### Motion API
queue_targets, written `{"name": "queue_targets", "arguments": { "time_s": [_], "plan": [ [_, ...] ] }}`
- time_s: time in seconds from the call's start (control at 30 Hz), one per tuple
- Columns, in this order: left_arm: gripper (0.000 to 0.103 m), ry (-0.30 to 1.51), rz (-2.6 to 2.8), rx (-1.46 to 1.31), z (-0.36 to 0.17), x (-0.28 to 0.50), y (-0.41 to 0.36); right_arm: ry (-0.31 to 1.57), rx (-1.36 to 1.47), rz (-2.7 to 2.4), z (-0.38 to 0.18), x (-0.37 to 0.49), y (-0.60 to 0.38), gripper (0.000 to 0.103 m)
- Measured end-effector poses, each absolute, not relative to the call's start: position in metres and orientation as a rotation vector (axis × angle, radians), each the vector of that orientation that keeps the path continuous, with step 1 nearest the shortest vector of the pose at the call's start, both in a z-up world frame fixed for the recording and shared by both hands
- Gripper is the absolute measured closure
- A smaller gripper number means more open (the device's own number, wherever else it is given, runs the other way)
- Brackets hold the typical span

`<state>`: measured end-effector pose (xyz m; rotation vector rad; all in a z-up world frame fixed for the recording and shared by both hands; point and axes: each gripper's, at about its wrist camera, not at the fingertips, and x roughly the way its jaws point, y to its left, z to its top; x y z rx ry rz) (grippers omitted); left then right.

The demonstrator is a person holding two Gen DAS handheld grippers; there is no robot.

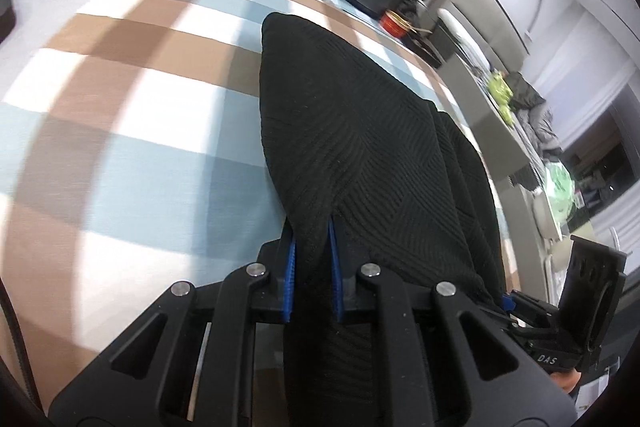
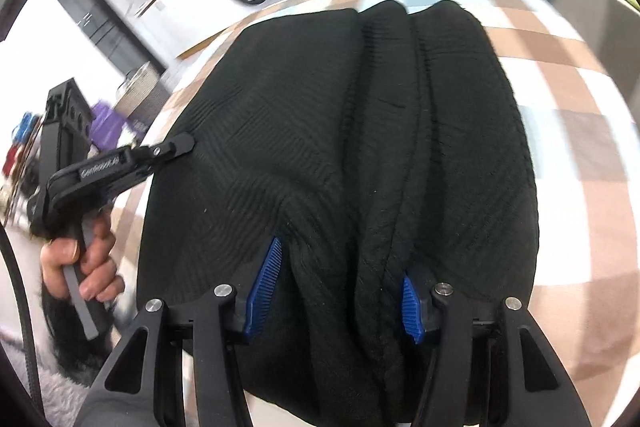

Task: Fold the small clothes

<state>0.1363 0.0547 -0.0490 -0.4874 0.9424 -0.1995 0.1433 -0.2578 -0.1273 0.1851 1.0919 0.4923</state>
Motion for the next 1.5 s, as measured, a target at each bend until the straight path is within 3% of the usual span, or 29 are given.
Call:
{"name": "queue_targets", "arguments": {
  "time_s": [0.3,0.6,0.67,0.7,0.8,0.9,1.27,1.5],
  "plan": [
    [0.087,0.977,-0.144,-0.484,-0.049,0.128,0.091,1.11,0.256,0.588,-0.13,0.178,-0.242,0.047],
    [0.075,0.961,-0.09,-0.442,-0.043,0.121,0.092,1.133,0.323,0.588,-0.136,0.239,-0.237,0.048],
    [0.075,0.961,-0.084,-0.438,-0.042,0.12,0.093,1.139,0.282,0.593,-0.136,0.248,-0.231,0.055],
    [0.074,0.962,-0.083,-0.439,-0.043,0.12,0.094,1.139,0.24,0.582,-0.136,0.252,-0.226,0.067],
    [0.073,0.963,-0.076,-0.439,-0.044,0.119,0.094,1.13,0.164,0.576,-0.134,0.256,-0.21,0.082],
    [0.073,0.963,-0.073,-0.442,-0.044,0.119,0.093,1.094,0.102,0.584,-0.132,0.244,-0.201,0.092],
    [0.073,0.951,-0.093,-0.406,-0.03,0.121,0.078,0.854,0.04,0.511,-0.066,0.203,-0.23,0.097],
    [0.073,0.995,-0.102,-0.395,-0.038,0.125,0.064,1.047,0.128,0.428,-0.12,0.228,-0.267,0.093]
  ]
}}
